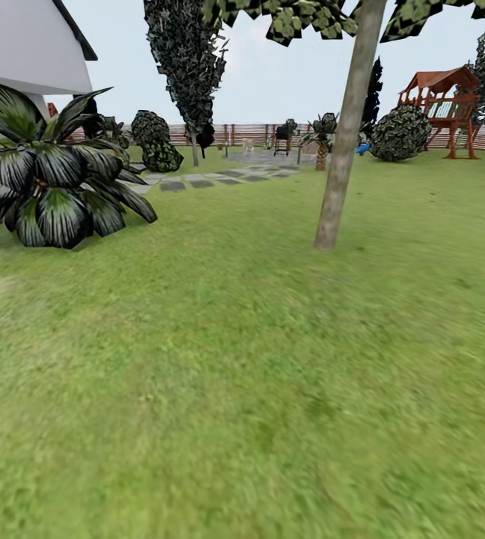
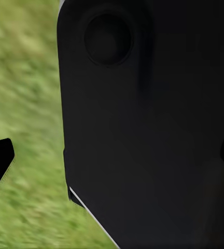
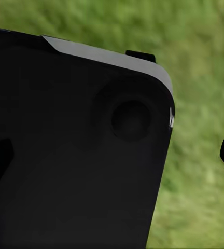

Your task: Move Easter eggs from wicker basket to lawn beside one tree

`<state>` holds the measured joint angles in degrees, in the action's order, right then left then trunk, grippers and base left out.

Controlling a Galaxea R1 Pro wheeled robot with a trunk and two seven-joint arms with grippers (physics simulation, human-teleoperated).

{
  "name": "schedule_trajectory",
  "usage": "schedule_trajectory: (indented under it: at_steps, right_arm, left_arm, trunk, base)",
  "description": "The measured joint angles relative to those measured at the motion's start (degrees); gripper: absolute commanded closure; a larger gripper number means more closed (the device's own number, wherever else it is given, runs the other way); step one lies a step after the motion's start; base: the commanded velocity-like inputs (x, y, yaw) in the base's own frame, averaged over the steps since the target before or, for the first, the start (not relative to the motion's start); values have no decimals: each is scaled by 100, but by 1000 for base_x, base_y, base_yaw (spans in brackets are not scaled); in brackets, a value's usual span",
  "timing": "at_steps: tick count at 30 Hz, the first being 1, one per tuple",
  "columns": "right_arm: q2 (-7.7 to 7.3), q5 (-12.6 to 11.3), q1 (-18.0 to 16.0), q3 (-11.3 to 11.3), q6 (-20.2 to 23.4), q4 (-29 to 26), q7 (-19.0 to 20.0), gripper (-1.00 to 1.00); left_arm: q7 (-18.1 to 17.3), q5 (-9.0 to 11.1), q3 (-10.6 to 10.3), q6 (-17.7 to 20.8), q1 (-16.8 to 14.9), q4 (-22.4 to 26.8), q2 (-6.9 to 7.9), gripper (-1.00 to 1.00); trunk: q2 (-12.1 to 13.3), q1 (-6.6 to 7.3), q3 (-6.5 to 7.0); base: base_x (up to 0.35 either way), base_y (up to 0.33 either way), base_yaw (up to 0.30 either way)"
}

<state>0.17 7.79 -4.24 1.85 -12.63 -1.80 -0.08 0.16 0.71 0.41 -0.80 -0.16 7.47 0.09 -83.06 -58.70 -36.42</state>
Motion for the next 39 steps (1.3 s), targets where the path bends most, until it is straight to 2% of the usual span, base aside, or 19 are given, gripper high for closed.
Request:
schedule_trajectory:
  at_steps: [39]
  right_arm:
    - [-8, -8, -1, -2, 3, 0, 0, -100]
  left_arm:
    - [0, 0, 0, 0, -1, 0, 0, -100]
  trunk:
    - [0, 0, 0]
  base:
    - [339, 0, 0]
